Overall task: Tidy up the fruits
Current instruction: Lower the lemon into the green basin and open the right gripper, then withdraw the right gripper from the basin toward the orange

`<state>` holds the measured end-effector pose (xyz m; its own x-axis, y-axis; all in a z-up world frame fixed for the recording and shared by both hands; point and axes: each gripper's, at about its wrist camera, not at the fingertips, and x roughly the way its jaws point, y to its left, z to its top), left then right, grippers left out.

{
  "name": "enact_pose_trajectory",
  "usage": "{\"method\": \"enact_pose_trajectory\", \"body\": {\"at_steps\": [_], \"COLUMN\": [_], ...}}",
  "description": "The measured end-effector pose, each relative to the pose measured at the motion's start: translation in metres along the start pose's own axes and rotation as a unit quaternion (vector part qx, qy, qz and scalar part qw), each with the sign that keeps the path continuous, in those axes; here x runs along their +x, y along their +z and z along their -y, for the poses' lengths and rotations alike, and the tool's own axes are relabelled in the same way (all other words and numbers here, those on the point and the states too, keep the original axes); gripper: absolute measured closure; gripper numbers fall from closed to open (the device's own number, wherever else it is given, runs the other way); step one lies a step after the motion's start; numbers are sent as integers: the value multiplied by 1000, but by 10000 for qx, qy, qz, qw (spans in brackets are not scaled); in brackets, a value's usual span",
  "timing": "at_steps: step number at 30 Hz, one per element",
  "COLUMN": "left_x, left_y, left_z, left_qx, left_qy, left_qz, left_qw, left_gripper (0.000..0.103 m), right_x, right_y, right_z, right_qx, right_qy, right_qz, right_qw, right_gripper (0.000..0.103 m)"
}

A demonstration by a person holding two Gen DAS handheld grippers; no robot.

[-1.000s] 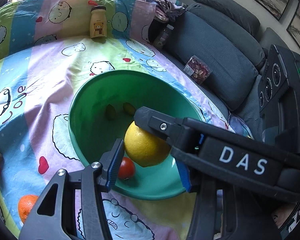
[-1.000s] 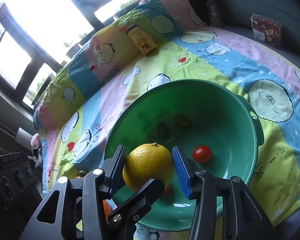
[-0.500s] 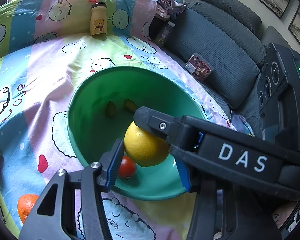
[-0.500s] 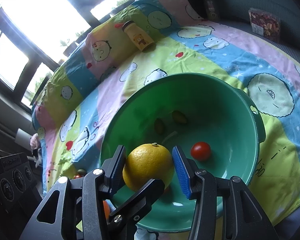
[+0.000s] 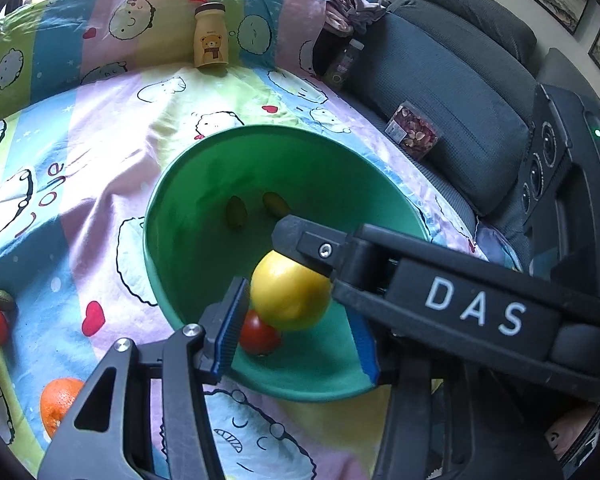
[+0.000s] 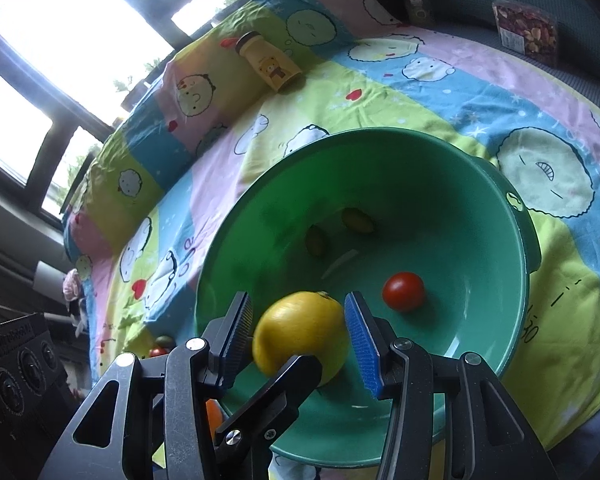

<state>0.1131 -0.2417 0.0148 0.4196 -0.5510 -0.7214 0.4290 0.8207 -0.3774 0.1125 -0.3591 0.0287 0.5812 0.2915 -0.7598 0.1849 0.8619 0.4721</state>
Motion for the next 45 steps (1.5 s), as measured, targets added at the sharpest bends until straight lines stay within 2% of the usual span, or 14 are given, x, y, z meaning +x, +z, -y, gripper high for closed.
{"method": "enact_pose_trajectory", "body": {"at_steps": [6, 13, 16, 19, 22, 26, 28, 30, 34, 37, 39, 41, 45], "left_x": [-11, -39, -55, -71, -87, -102, -110, -118, -129, -132, -132, -128, -111], "left_y": [0, -5, -8, -13, -18, -21, -24, -28, -46, -60, -66, -71, -74], "left_z": [0, -2, -6, -13, -22, -42, -57, -74, -108, -123, -130, -133, -140], "left_qx": [-63, -133, -155, -215, -290, -306, -502, -809, -1486, -1880, -2064, -2192, -2112], "left_qy": [-149, 149, 250, 512, 832, 1235, 1543, 1681, 1474, 1391, 1326, 1252, 1023], "left_qz": [48, 441, 655, 821, 981, 957, 897, 891, 729, 567, 476, 357, 120], "left_qw": [9999, 9988, 9974, 9951, 9913, 9872, 9827, 9784, 9751, 9706, 9683, 9670, 9720], "left_gripper": [49, 35, 29, 23, 19, 15, 15, 15, 15, 15, 15, 15, 15], "right_x": [-4, -10, -13, -16, -20, -25, -25, -24, -19, -13, -7, 0, 27], "right_y": [2, 2, 1, 0, -2, -6, -8, -10, -16, -23, -29, -35, -50], "right_z": [0, -9, -14, -21, -29, -40, -46, -54, -71, -85, -95, -105, -119], "right_qx": [42, -81, -141, -217, -323, -449, -518, -621, -816, -972, -1077, -1178, -1211], "right_qy": [-152, -101, -11, -12, 5, 188, 266, 354, 570, 762, 967, 1170, 1679], "right_qz": [107, 229, 280, 342, 424, 472, 463, 392, 250, 71, -111, -356, -1099], "right_qw": [9998, 9997, 9995, 9992, 9986, 9977, 9972, 9967, 9947, 9923, 9894, 9855, 9721], "right_gripper": [52, 52, 49, 46, 40, 34, 31, 31, 30, 22, 22, 21, 19]}}
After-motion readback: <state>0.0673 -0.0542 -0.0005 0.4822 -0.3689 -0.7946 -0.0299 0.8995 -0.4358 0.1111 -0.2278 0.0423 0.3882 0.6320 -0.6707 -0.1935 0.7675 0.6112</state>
